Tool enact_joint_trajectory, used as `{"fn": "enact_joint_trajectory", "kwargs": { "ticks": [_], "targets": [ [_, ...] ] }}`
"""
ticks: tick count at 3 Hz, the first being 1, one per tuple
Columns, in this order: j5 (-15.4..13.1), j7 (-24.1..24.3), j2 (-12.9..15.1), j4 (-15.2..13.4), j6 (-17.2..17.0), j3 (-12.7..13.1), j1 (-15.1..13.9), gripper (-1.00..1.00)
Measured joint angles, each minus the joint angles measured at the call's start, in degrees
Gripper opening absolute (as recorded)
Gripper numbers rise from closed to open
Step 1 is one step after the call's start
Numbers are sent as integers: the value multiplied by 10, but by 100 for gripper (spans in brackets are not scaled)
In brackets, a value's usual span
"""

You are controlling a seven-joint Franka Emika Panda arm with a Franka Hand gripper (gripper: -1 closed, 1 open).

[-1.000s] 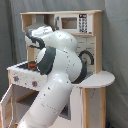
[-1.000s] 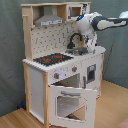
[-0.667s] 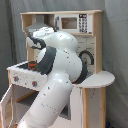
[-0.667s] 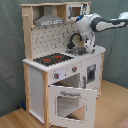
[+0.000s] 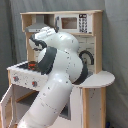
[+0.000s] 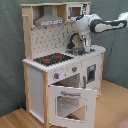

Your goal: Play with the kitchen

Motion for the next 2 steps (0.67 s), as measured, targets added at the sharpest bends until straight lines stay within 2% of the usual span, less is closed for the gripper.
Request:
{"fn": "enact_joint_trajectory", "kwargs": {
  "ticks": [1, 2],
  "targets": [
    [-22, -35, 0, 4, 46, -9, 11, 100],
    [-44, -62, 0, 11, 97, -33, 29, 100]
  ]
}}
